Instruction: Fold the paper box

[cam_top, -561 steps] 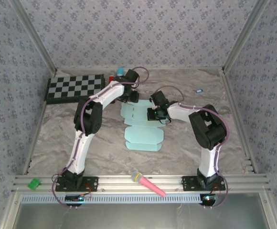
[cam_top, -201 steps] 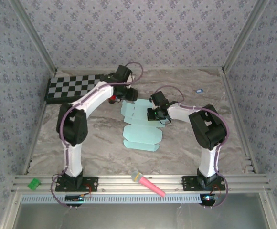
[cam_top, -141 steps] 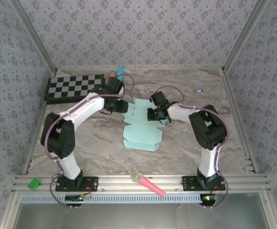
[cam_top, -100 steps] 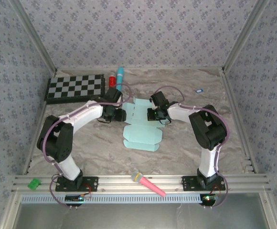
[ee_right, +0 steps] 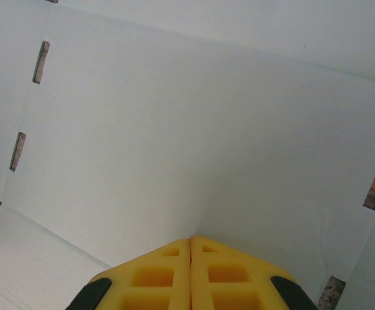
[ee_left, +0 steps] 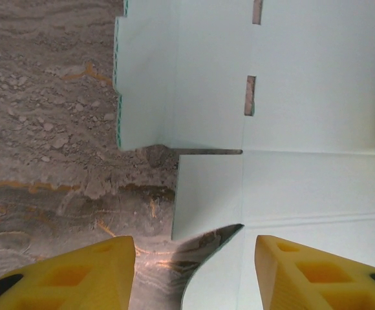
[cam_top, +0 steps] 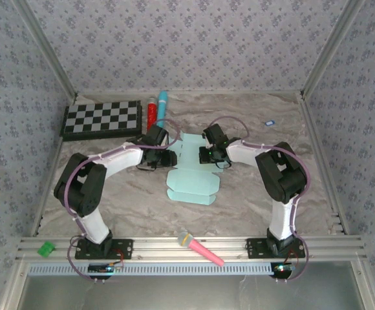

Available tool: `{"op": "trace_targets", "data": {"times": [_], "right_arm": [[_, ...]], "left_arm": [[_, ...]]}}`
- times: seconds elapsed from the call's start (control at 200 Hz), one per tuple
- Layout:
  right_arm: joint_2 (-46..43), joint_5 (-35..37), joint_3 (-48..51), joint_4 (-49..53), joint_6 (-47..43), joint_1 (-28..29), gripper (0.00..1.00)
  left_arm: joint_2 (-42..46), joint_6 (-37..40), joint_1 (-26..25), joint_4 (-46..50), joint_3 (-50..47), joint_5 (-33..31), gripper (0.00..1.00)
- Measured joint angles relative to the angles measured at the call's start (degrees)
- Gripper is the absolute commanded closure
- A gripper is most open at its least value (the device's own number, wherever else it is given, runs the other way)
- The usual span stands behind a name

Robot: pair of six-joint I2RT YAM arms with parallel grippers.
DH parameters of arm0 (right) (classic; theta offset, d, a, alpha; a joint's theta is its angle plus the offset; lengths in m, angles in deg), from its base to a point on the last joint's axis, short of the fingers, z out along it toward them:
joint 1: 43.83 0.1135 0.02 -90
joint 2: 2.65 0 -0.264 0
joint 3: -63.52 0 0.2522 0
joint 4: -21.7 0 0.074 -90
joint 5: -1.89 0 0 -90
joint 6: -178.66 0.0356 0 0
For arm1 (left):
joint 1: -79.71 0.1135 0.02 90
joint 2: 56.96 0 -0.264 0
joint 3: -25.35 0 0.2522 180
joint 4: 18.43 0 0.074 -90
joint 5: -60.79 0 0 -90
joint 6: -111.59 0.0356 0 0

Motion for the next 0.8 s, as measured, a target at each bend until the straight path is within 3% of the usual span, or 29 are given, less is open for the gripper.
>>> {"op": "trace_targets", "data": {"times": [0.52,0.8], "right_arm": [[-0.02,0.0,0.0,0.0,0.0,0.0,0.92],[-0.02,0.22,0.0,0.0,0.0,0.11,0.92]], "left_arm": [[-3.61,-0.59,-0.02,-2.62,0.33,2.4,0.53],[-3.61,0.09,-1.07,-3.8,1.62,2.36,0.6]]}}
